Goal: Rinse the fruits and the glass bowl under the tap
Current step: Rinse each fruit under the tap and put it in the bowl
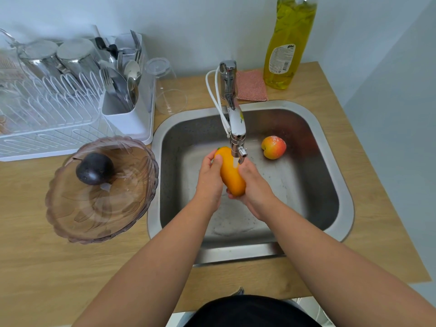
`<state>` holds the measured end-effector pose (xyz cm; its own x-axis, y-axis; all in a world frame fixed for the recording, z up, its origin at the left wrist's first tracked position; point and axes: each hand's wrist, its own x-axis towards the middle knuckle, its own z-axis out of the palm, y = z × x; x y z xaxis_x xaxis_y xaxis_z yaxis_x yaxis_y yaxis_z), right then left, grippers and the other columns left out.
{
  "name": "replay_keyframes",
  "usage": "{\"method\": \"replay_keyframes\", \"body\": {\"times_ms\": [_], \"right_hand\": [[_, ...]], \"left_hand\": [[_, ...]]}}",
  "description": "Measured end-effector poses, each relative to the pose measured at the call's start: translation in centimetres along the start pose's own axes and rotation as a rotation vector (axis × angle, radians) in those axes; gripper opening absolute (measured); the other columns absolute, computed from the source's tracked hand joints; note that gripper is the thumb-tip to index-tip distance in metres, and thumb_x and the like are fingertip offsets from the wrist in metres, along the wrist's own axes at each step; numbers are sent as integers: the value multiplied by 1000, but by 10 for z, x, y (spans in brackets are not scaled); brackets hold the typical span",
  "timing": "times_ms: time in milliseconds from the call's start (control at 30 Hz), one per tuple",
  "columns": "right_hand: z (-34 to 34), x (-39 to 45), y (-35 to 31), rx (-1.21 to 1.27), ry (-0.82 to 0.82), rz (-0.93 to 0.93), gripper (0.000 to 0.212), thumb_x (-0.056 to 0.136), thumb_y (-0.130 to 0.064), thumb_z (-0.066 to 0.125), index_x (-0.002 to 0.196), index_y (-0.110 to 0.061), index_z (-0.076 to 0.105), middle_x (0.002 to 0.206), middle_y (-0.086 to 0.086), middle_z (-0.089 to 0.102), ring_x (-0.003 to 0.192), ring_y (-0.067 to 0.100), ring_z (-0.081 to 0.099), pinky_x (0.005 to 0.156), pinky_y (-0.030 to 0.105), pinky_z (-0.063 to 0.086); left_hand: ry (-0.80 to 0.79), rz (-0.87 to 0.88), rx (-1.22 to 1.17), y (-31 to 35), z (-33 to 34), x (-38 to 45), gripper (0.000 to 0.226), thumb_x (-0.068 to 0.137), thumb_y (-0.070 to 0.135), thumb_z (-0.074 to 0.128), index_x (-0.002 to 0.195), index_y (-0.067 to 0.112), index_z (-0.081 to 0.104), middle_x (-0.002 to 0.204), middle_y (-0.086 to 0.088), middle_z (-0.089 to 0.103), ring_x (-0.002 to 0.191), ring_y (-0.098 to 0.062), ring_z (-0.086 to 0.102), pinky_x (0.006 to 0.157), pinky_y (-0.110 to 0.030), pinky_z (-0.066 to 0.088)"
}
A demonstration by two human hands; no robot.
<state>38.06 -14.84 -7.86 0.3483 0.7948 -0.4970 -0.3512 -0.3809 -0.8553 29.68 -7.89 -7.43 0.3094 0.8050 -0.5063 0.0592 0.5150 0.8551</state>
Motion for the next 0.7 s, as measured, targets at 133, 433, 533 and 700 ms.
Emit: {"method": "replay_keyframes", "body": {"times_ms": [133,433,533,700], "right_hand": [[-4,-10,-3,-352,-85,-109,69,99,-24,50,153,-41,11,157,-4,28,138,20,35,112,40,34],[-20,-20,2,-211,99,-159,59,73,-30,83,124,-32,51,124,0,61,104,19,64,85,34,57],[-19,-21,4,-76,113,-50,65,72,-27,84,127,-13,51,106,15,69,72,20,70,64,29,55],[-12,-23,11,-12,74,86,67,75,-14,82,133,-16,48,105,13,66,87,24,68,76,32,55]], "left_hand": [[30,-20,74,1,-6,2,39,108,38,36,144,29,48,141,-6,54,124,-26,56,104,-50,51],[-34,-77,-17,12,-20,-5,37,101,39,55,132,23,48,138,-11,51,120,-32,60,88,-42,60],[-58,-47,-94,15,-27,-12,39,102,30,54,138,17,45,139,-13,52,125,-32,58,94,-42,57],[-78,66,43,16,-48,-25,40,99,20,61,137,19,49,142,-9,52,124,-24,57,95,-37,55]]}}
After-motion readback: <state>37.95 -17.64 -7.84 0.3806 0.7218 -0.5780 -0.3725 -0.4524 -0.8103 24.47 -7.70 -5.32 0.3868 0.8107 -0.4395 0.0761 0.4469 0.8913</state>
